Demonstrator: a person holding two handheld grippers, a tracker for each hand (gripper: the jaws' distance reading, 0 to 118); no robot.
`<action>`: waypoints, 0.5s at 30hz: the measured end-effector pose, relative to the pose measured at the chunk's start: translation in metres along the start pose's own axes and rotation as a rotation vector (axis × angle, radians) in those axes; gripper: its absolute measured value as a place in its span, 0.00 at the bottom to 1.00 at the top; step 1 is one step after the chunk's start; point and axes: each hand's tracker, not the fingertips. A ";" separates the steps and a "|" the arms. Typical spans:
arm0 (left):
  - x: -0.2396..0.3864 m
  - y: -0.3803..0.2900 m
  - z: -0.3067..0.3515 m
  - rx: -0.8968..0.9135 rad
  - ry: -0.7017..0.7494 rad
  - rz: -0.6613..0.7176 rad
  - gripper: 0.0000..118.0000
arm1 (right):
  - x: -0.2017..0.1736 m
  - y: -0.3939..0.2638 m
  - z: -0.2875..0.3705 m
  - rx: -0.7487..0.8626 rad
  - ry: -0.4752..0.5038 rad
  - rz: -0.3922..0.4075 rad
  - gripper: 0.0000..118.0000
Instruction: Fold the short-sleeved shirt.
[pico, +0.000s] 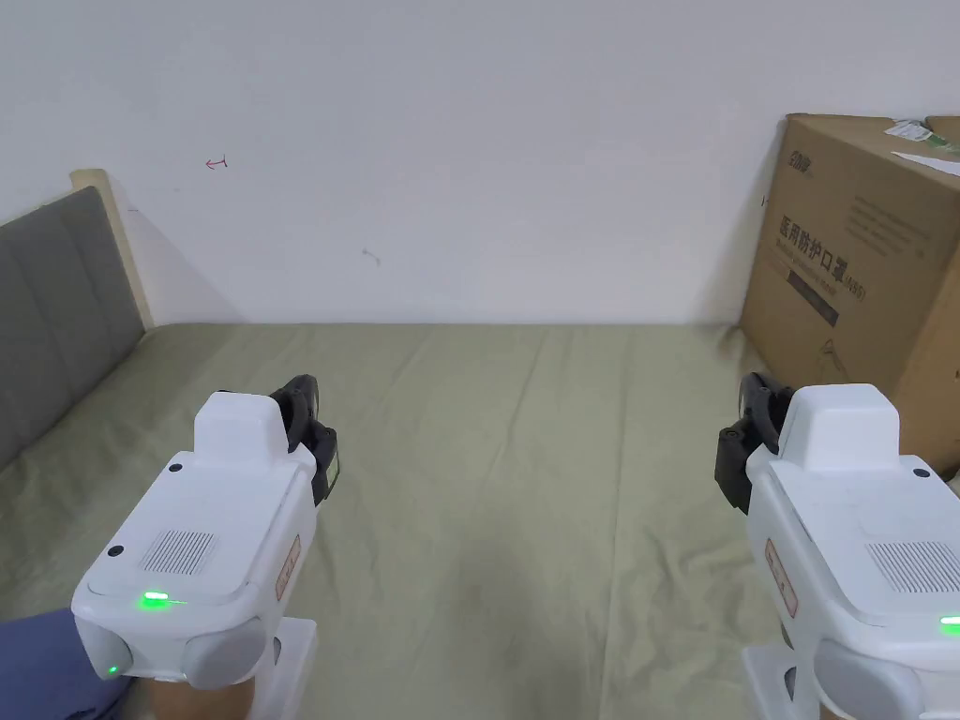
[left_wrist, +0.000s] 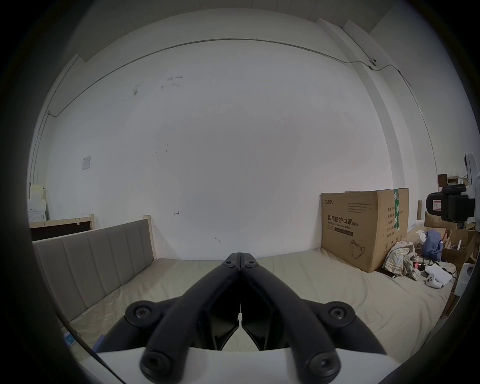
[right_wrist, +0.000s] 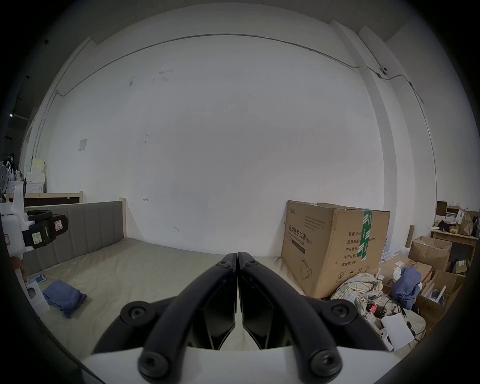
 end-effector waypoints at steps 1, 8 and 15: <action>0.000 0.000 0.000 0.002 -0.001 -0.003 0.00 | 0.000 0.000 0.000 0.000 0.001 -0.001 0.00; -0.001 0.000 0.001 0.004 -0.002 -0.006 0.00 | 0.000 0.001 0.002 0.003 0.000 0.001 0.00; -0.002 0.001 0.002 0.008 -0.005 0.007 0.00 | 0.000 0.000 0.004 0.002 0.004 0.003 0.00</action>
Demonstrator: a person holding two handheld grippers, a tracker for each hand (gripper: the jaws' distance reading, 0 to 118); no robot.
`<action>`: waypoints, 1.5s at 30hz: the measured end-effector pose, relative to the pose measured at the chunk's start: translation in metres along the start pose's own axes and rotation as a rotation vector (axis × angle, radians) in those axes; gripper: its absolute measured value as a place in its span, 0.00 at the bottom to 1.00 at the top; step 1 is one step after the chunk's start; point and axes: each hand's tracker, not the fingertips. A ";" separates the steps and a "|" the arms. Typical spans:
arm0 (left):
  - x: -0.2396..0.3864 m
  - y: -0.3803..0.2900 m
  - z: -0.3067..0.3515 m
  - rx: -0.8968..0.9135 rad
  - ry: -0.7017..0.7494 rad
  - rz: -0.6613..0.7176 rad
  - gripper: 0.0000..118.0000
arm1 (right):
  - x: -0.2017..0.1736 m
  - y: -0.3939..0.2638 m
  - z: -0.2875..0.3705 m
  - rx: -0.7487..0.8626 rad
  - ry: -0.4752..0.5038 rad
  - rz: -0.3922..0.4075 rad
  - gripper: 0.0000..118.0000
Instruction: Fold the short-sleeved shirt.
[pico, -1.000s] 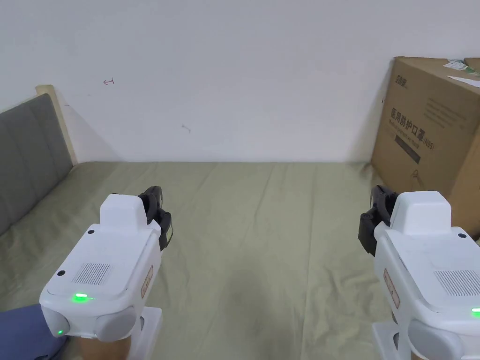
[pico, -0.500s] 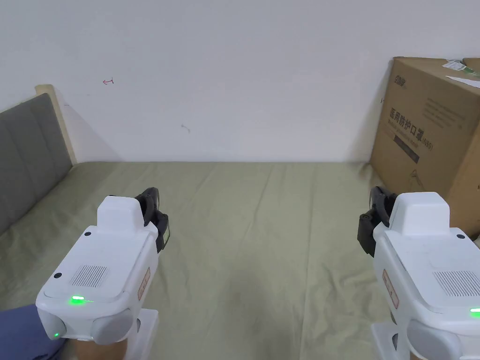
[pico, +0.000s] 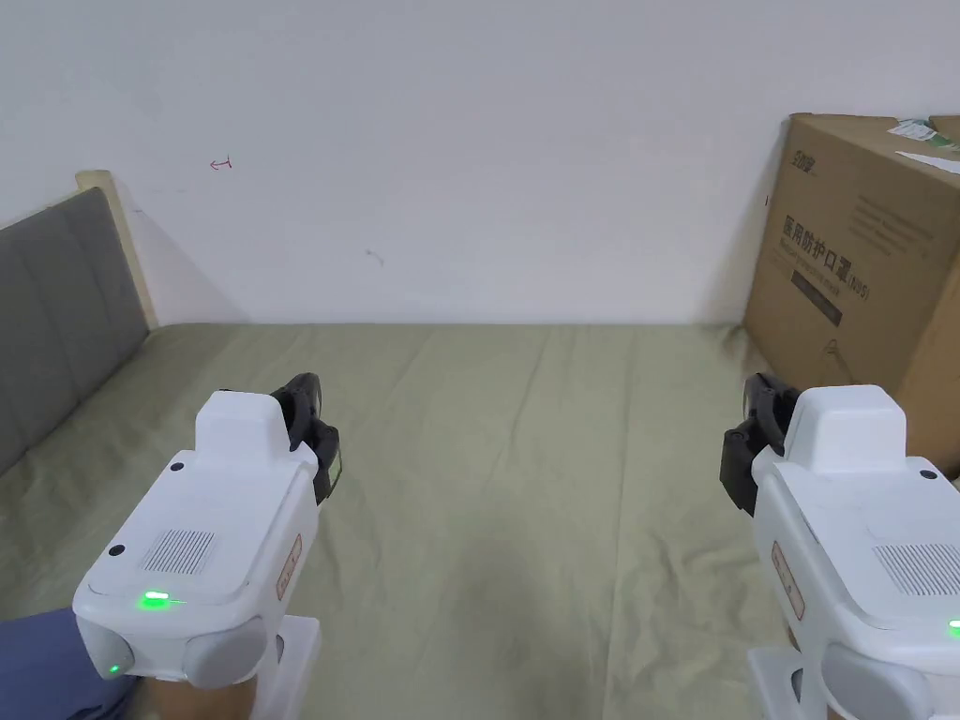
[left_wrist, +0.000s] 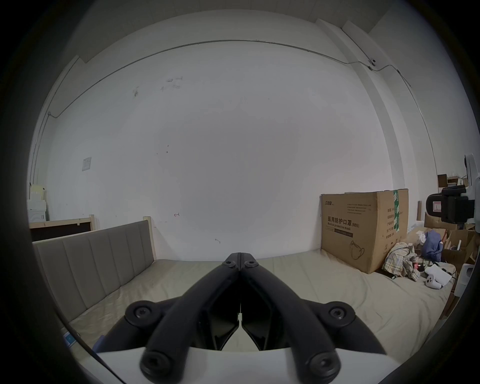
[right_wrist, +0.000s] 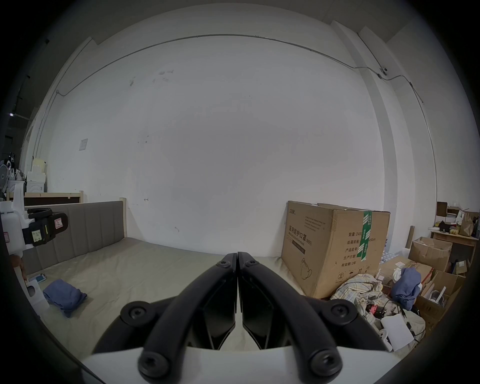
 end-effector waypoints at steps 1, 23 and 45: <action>0.000 0.000 0.000 -0.001 0.000 0.001 0.00 | 0.000 0.000 0.000 -0.001 0.000 0.000 0.00; -0.003 0.002 0.004 0.009 -0.010 0.032 0.49 | -0.002 -0.001 0.001 -0.008 -0.009 -0.003 0.48; -0.004 0.004 0.003 0.027 0.018 0.040 1.00 | 0.001 -0.001 0.002 -0.005 -0.013 -0.030 1.00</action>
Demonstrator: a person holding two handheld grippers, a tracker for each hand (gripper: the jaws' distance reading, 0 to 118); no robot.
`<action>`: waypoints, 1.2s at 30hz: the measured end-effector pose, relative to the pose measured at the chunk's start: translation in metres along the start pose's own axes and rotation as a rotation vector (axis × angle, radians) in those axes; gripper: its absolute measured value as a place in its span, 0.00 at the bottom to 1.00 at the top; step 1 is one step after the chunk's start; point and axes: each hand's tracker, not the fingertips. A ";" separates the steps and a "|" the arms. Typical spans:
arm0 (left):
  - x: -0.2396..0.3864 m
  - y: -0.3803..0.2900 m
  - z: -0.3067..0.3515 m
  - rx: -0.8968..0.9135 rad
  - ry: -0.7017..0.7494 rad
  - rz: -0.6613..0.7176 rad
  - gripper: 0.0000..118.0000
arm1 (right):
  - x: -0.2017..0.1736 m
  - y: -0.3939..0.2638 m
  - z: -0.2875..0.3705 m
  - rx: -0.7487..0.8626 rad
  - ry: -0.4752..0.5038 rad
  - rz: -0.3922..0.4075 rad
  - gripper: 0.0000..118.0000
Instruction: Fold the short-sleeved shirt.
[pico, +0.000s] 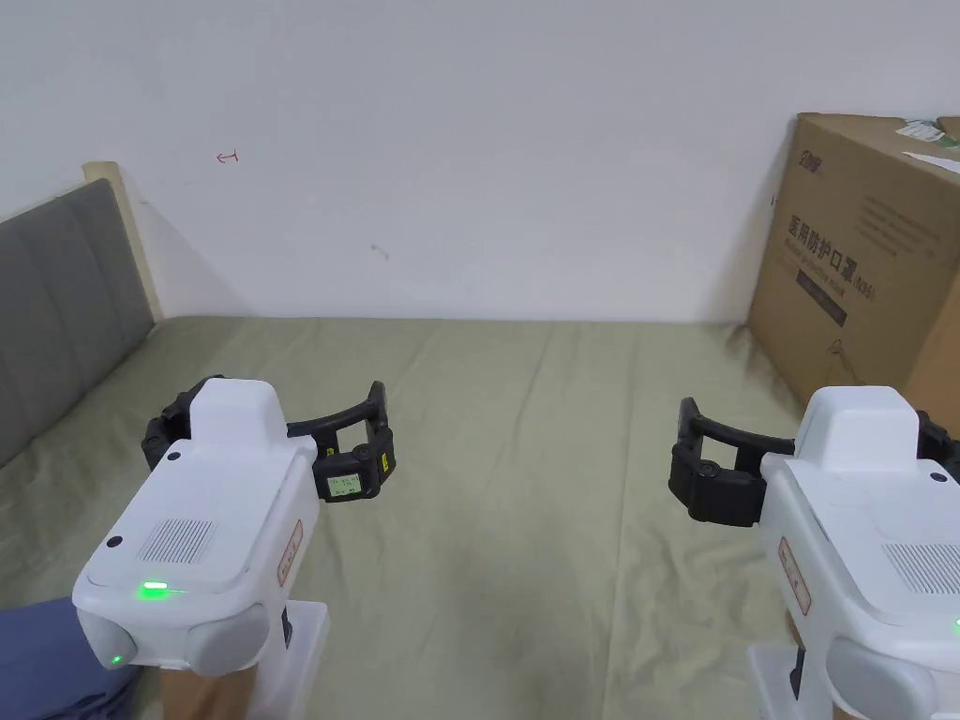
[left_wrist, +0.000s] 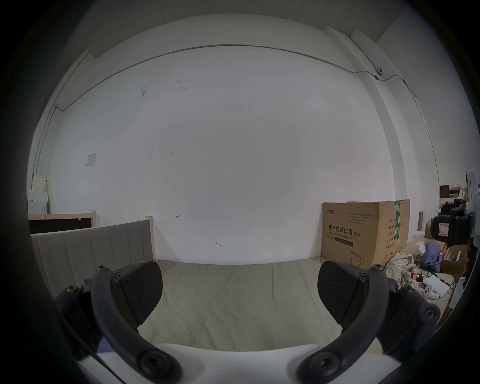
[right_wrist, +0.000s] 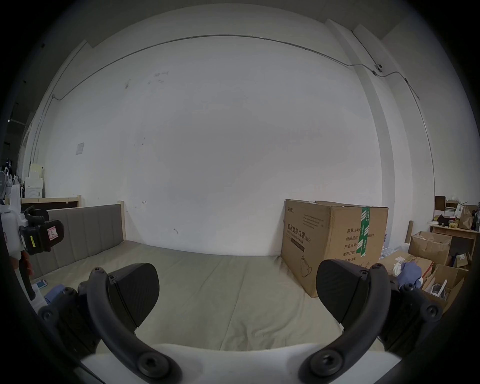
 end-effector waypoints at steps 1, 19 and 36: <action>0.001 0.000 0.000 0.001 0.003 -0.008 1.00 | 0.000 0.000 0.000 0.000 0.003 -0.004 1.00; 0.003 -0.002 0.001 0.014 0.012 -0.025 1.00 | -0.001 -0.001 -0.003 0.005 0.002 0.004 1.00; 0.002 -0.005 -0.004 0.014 0.029 -0.028 1.00 | -0.004 -0.001 -0.010 0.006 0.002 0.008 1.00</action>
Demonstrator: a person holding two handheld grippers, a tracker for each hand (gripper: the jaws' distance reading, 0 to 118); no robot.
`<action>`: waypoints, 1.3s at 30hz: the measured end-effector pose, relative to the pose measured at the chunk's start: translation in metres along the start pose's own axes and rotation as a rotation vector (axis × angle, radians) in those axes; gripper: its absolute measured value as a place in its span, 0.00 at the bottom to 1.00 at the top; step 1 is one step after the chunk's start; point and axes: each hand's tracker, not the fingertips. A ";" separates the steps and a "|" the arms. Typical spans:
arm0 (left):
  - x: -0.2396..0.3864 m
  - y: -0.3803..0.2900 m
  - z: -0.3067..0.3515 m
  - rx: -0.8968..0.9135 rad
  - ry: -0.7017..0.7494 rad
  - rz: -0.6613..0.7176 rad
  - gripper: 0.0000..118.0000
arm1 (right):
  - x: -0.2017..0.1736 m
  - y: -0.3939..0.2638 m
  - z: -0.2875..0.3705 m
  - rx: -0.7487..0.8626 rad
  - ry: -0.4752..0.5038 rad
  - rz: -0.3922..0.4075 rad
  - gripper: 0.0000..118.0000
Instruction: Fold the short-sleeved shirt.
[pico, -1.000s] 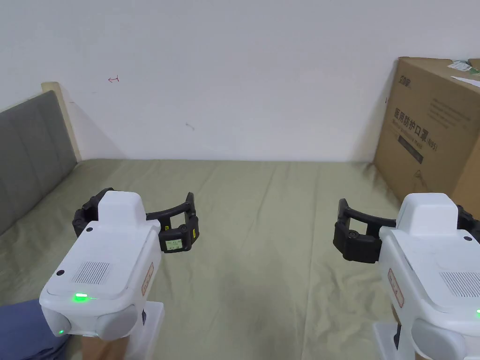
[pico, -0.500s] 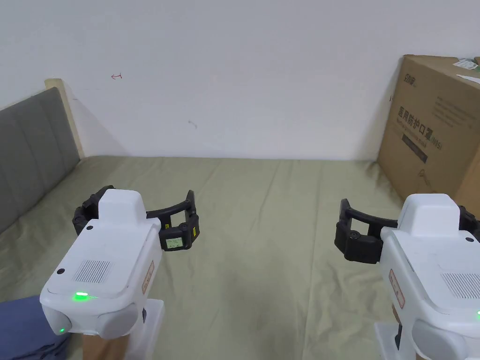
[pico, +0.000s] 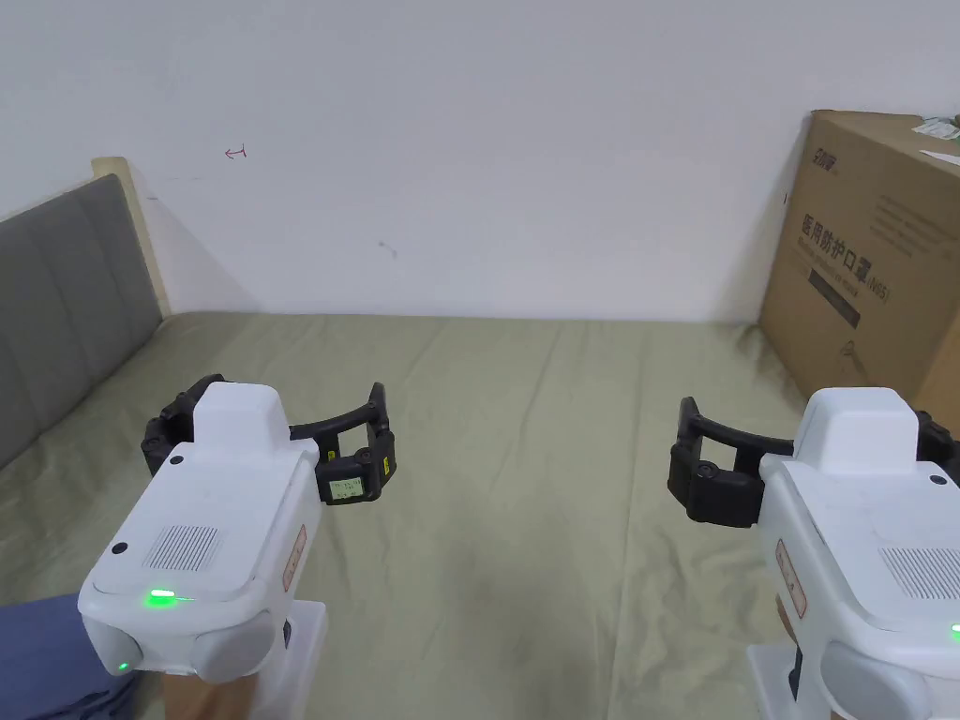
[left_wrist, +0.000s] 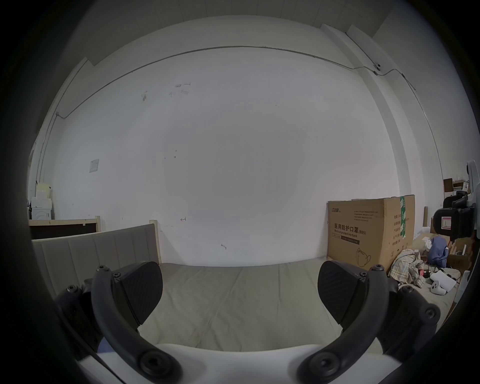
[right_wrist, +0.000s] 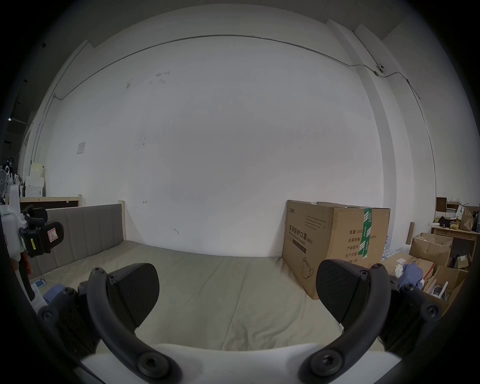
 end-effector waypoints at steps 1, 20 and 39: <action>0.000 0.000 0.000 0.000 0.000 0.001 1.00 | 0.000 0.000 0.000 0.000 0.000 0.000 1.00; 0.001 0.001 -0.004 0.005 -0.005 -0.011 1.00 | 0.003 0.000 -0.002 0.008 -0.028 -0.004 1.00; -0.005 0.000 0.002 0.007 -0.019 0.043 1.00 | 0.011 -0.038 -0.047 -0.680 -0.175 -0.543 0.98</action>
